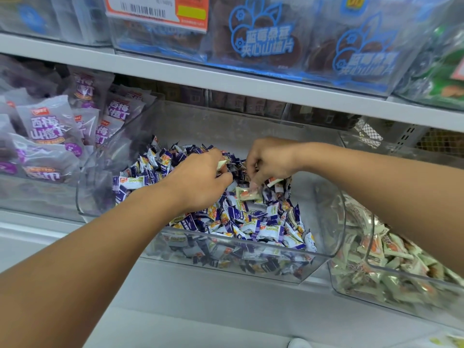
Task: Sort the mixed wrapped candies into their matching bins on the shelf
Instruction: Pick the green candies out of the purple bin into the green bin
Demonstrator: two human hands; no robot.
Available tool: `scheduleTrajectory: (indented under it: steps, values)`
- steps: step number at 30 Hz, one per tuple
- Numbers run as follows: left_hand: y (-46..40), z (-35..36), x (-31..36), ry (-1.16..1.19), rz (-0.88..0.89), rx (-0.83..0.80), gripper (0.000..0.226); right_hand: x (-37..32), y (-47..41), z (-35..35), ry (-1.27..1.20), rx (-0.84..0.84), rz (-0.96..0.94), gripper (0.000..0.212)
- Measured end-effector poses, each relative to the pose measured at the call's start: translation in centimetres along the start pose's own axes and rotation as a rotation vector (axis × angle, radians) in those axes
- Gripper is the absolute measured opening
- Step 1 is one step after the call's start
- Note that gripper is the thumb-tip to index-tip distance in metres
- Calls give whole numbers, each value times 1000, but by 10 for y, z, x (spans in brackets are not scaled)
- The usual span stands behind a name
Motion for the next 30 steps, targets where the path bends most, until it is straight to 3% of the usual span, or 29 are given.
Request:
scheduleTrajectory:
  steps: [5,10,14,18,22,24,27,30]
  values:
    - [-2,3,1,8,-24,-11,19,1,14,14,22,-27,-6,16]
    - [-4,7,5,123,-57,24,16,-10,-2,37,281,-139,-15,47]
    - [-3,8,3,192,-42,26,12,-21,-9,33,386,-83,-7,34]
    - [-2,1,1,332,-47,79,10,-9,12,-2,82,71,38,32]
    - [-1,-5,18,468,11,126,15,-5,82,-36,-31,226,45,22]
    - [1,-1,39,502,75,119,20,2,129,-45,-129,328,58,31]
    - [7,20,82,627,155,40,19,25,184,-32,-456,391,105,40]
    - [13,49,130,728,243,-13,20,75,213,-6,-779,391,277,33]
Point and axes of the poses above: each hand's wrist, its own y-axis away from the middle knuckle, its own z-axis out of the palm, x = y × z, the point moved 10 cm from there along -y, towards the middle knuckle, and after that the axes turned 14 degrees about y, right-handed, at the moved point
